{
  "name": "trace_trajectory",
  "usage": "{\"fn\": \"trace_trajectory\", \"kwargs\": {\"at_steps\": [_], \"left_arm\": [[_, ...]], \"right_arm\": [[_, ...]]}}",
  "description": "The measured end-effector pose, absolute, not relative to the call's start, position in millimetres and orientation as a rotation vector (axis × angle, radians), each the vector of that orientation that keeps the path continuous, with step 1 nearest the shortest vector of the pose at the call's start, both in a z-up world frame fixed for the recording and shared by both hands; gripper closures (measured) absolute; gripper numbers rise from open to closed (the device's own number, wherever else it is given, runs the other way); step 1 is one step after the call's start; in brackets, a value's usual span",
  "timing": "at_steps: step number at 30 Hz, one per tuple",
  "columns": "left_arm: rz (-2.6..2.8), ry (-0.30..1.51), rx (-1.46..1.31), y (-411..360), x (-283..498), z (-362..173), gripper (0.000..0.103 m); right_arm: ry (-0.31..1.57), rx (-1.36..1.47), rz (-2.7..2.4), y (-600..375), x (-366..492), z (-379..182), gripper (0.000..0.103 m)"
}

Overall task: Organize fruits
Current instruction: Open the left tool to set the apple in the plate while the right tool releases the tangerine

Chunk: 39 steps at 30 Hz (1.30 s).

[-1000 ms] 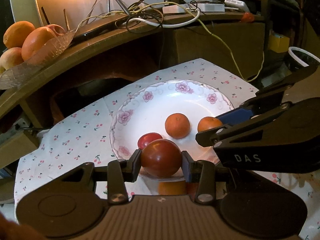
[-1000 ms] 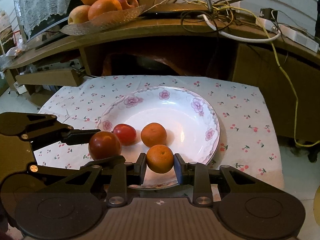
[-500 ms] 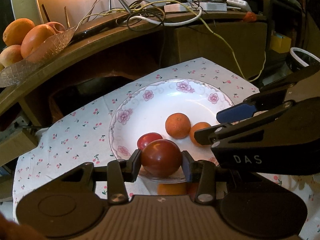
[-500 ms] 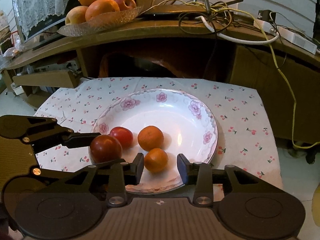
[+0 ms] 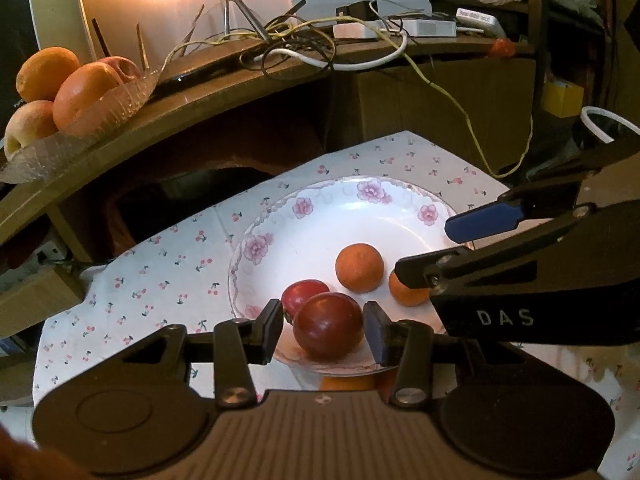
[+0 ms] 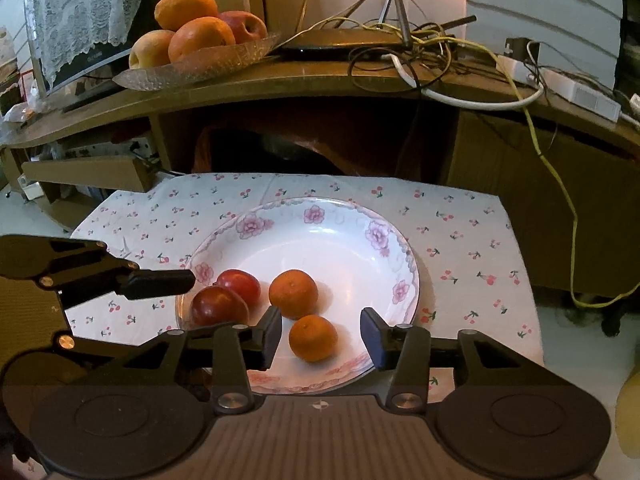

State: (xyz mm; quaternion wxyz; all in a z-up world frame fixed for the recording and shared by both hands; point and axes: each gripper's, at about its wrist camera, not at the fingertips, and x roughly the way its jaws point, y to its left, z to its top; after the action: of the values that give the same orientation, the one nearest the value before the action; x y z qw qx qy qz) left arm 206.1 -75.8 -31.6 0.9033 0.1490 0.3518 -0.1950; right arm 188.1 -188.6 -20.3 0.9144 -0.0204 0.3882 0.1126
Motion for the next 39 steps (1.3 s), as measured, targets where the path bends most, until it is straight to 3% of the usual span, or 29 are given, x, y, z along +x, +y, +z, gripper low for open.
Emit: {"fn": "trace_trajectory", "kwargs": {"at_steps": [39], "left_arm": [[-0.352, 0.693, 0.282, -64, 204, -20, 0.051]], "right_arm": [[0.757, -0.09, 0.174, -191, 179, -12, 0.051]]}}
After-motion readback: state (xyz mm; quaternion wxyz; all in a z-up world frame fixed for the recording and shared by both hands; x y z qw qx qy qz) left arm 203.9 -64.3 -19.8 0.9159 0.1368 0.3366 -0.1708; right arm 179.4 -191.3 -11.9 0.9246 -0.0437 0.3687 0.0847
